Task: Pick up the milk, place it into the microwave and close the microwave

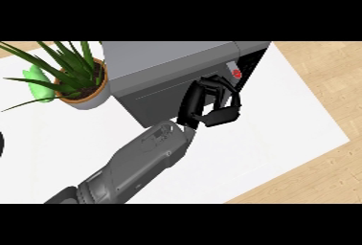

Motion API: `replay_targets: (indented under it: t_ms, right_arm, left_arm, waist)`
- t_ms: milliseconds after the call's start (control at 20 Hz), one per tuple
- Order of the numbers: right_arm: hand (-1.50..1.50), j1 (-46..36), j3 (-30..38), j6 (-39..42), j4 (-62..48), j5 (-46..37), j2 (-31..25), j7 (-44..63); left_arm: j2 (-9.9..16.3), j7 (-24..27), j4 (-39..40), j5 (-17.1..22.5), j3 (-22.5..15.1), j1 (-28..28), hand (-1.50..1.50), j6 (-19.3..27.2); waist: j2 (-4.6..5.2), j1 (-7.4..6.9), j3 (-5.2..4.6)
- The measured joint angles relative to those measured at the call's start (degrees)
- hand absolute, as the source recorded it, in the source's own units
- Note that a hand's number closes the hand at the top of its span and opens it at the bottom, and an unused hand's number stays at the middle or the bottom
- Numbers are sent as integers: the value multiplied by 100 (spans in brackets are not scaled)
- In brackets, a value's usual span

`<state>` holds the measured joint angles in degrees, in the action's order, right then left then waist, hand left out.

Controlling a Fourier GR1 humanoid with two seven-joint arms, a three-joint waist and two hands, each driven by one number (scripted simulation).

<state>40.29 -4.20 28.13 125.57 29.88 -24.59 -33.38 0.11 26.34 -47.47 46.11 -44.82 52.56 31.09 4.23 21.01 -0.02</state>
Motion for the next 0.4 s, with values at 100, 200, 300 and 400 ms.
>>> replay_targets:
  t_ms: [100,200,300,400]
  right_arm:
    - [-150,43,0,25,23,56,-31,26]
    - [-150,70,24,41,62,109,-69,51]
    - [-150,108,45,64,96,150,-105,68]
    - [-150,142,57,80,125,175,-138,93]
  left_arm:
    - [-3,43,30,52,-7,17,150,5]
    - [-9,90,68,98,-24,39,150,1]
    - [-11,134,103,139,-43,51,150,0]
    - [-11,150,128,193,-58,68,150,7]
  waist:
    - [4,25,1]
    - [3,24,0]
    - [-4,36,1]
    - [-9,42,2]
